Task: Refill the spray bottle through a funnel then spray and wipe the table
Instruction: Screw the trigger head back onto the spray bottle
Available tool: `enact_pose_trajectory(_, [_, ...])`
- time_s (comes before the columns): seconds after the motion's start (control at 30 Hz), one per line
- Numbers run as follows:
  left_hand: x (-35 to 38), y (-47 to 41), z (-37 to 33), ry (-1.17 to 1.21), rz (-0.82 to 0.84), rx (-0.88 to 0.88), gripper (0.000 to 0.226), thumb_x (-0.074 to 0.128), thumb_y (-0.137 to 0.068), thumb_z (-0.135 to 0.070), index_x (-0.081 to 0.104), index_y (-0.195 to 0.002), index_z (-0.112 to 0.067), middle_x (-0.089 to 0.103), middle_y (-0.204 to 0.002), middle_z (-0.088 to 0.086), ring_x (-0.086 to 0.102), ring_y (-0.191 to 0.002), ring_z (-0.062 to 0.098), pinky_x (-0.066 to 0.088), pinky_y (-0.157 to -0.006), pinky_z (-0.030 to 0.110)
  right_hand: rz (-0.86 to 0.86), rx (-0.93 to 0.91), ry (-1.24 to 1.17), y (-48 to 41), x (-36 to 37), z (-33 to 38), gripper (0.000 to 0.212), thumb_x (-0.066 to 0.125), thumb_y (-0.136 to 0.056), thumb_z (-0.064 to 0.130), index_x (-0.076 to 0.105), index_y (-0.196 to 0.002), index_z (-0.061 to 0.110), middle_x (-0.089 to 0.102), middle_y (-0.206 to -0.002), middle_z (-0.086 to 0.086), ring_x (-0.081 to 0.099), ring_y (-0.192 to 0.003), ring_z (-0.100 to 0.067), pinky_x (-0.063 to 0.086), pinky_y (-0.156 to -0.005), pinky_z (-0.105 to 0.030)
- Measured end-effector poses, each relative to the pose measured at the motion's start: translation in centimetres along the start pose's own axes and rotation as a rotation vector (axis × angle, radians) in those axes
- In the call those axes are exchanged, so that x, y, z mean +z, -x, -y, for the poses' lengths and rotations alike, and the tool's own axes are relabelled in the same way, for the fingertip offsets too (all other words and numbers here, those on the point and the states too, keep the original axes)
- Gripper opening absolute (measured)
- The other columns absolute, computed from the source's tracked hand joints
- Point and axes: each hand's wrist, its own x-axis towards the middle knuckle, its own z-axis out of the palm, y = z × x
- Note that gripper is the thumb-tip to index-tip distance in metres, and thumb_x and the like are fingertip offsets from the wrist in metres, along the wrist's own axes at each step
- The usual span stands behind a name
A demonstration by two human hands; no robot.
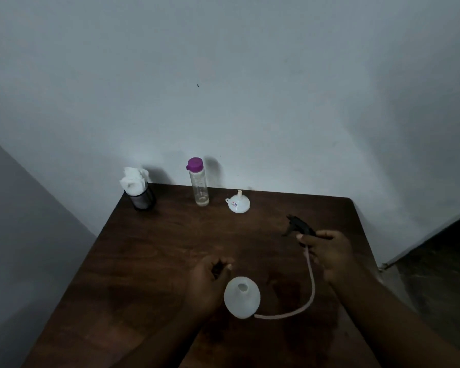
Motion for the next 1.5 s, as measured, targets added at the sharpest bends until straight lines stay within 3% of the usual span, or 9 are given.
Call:
enact_pose_trajectory(0.23, [-1.3, 2.0, -1.6, -0.034, -0.044, 0.148, 0.023, 0.069, -0.094, -0.014, 0.069, -0.087, -0.036, 0.070, -0.088, -0.014, 0.067, -0.086, 0.000, 0.054, -0.071, 0.020, -0.100, -0.047, -0.133, 0.9, 1.2, 2.5, 0.065, 0.090, -0.061, 0.005, 0.052, -0.114, 0.011, 0.064, -0.101, -0.016, 0.071, -0.084, -0.031, 0.060, -0.076, -0.049])
enact_pose_trajectory(0.43, [-1.6, 2.4, -0.6, -0.169, 0.039, 0.223, 0.019, 0.067, -0.089, -0.011, 0.064, -0.078, -0.026, 0.065, -0.080, -0.010, 0.064, -0.077, 0.008, 0.056, -0.066, 0.034, -0.191, -0.062, -0.147, 0.8, 2.4, 3.1, 0.066, 0.092, -0.058, 0.008, 0.051, -0.110, 0.015, 0.063, -0.105, -0.014, 0.069, -0.087, -0.029, 0.061, -0.073, -0.043])
enact_pose_trajectory(0.6, [-0.9, 3.1, -0.5, -0.255, 0.096, 0.274, 0.016, 0.073, -0.087, -0.021, 0.066, -0.086, -0.035, 0.064, -0.088, -0.019, 0.063, -0.086, 0.000, 0.049, -0.065, 0.011, -0.254, -0.092, -0.139, 0.9, 3.4, 2.9, 0.065, 0.092, -0.058, 0.005, 0.051, -0.107, 0.015, 0.061, -0.108, -0.012, 0.066, -0.090, -0.027, 0.060, -0.075, -0.044])
enact_pose_trajectory(0.8, [0.8, 3.0, 1.0, -0.203, 0.132, 0.321, 0.026, 0.081, -0.080, -0.032, 0.065, -0.097, -0.043, 0.067, -0.101, -0.022, 0.065, -0.089, 0.003, 0.052, -0.069, 0.010, -0.279, -0.106, -0.133, 1.6, 4.5, 2.9, 0.062, 0.087, -0.065, 0.006, 0.047, -0.110, 0.018, 0.052, -0.101, -0.001, 0.057, -0.095, -0.021, 0.056, -0.087, -0.040])
enact_pose_trajectory(1.0, [1.9, 2.7, 1.2, -0.226, 0.131, 0.345, 0.036, 0.067, -0.081, -0.054, 0.077, -0.105, -0.029, 0.065, -0.100, -0.025, 0.062, -0.085, -0.005, 0.044, -0.074, 0.003, -0.215, -0.130, -0.209, 2.4, 5.6, 2.8, 0.082, 0.086, -0.068, 0.004, 0.041, -0.135, 0.018, 0.054, -0.093, 0.008, 0.061, -0.101, -0.021, 0.054, -0.092, -0.045])
enact_pose_trajectory(1.13, [2.4, 2.5, 1.8, -0.201, 0.076, 0.303, 0.036, 0.067, -0.080, -0.054, 0.077, -0.100, -0.027, 0.070, -0.099, -0.016, 0.066, -0.085, 0.002, 0.054, -0.071, 0.015, -0.144, -0.113, -0.307, 3.2, 6.1, 2.9, 0.084, 0.082, -0.072, 0.001, 0.039, -0.141, 0.020, 0.057, -0.098, 0.007, 0.063, -0.095, -0.019, 0.056, -0.089, -0.046])
enact_pose_trajectory(1.2, [2.6, 2.4, 2.2, -0.214, 0.060, 0.293, 0.037, 0.067, -0.080, -0.053, 0.076, -0.099, -0.023, 0.070, -0.098, -0.012, 0.066, -0.081, 0.002, 0.056, -0.069, 0.019, -0.093, -0.101, -0.330, 3.8, 6.3, 3.2, 0.079, 0.081, -0.072, -0.002, 0.044, -0.138, 0.020, 0.060, -0.100, 0.005, 0.065, -0.095, -0.019, 0.057, -0.087, -0.044])
enact_pose_trajectory(1.37, [2.2, 2.6, 1.9, -0.180, 0.046, 0.266, 0.023, 0.070, -0.082, -0.037, 0.073, -0.098, -0.021, 0.062, -0.096, -0.018, 0.063, -0.083, -0.002, 0.049, -0.067, 0.008, 0.087, -0.023, -0.320, 5.1, 6.4, 4.7, 0.041, 0.073, -0.076, -0.008, 0.064, -0.109, 0.015, 0.069, -0.097, -0.008, 0.069, -0.089, -0.022, 0.059, -0.080, -0.034])
enact_pose_trajectory(1.5, [2.2, 2.7, 2.1, -0.068, 0.038, 0.147, 0.023, 0.079, -0.082, -0.021, 0.073, -0.104, -0.024, 0.065, -0.099, -0.016, 0.064, -0.093, -0.001, 0.053, -0.072, 0.013, 0.195, -0.027, -0.271, 5.3, 6.1, 5.2, 0.041, 0.074, -0.073, -0.009, 0.064, -0.106, 0.014, 0.069, -0.101, -0.010, 0.069, -0.093, -0.023, 0.057, -0.087, -0.037])
